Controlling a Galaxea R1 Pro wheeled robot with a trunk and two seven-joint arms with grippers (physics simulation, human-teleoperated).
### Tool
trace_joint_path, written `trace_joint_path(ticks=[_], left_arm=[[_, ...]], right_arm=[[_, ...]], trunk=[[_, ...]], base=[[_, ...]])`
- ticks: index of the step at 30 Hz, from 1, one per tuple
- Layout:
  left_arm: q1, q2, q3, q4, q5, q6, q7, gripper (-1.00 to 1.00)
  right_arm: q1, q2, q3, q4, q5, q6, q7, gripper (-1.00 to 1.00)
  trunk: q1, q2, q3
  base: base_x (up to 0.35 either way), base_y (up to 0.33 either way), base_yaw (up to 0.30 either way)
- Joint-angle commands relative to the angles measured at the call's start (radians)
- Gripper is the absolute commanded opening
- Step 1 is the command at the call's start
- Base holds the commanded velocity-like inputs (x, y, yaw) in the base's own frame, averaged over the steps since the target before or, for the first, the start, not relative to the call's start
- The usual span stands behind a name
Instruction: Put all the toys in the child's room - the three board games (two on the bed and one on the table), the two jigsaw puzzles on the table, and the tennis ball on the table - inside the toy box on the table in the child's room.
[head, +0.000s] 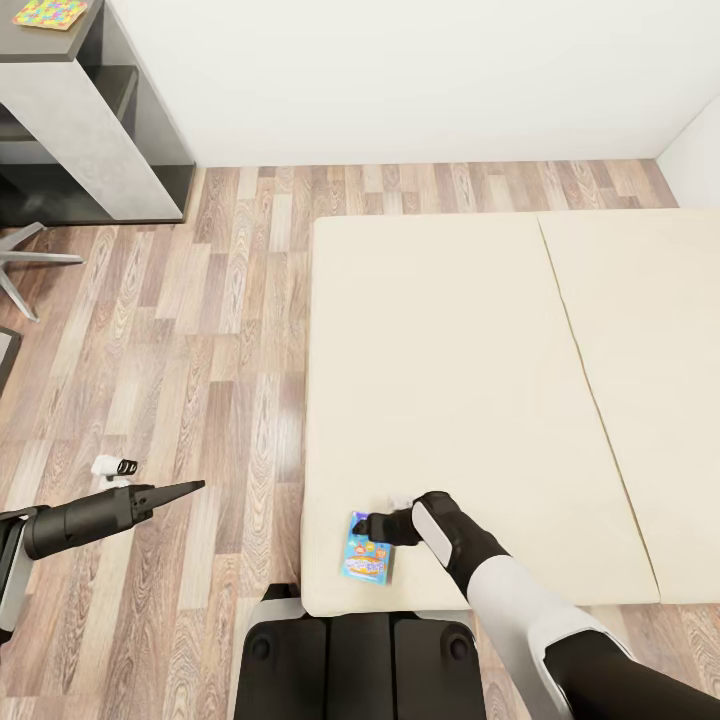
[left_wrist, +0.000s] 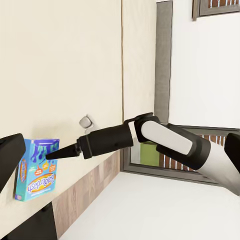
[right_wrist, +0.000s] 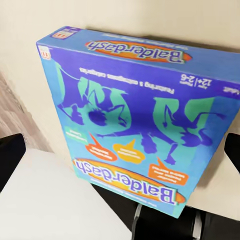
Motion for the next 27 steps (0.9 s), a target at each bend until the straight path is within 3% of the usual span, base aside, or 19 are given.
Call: trace_joint_path(ticks=[1,8,27], left_arm=[[0.000,0.001,0.000,0.000,-0.001,0.011,-0.004,1.00],[0.000,0.001,-0.001,0.000,-0.001,0.011,-0.004,1.00],[0.000,0.000,-0.001,0.000,-0.001,0.011,-0.004,1.00]], right_arm=[[0.000,0.000,0.001,-0.002,0.009,0.004,0.018,1.00],[0.000,0.000,0.001,-0.004,0.010,0.004,0.059,1.00],[0.000,0.000,0.001,-0.002,0.009,0.004,0.062,1.00]], trunk=[[0.001,-0.002,-0.001],[0.001,-0.002,-0.001],[0.001,-0.002,-0.001]], base=[[0.000,0.000,0.000],[0.000,0.000,0.000],[0.000,0.000,0.000]])
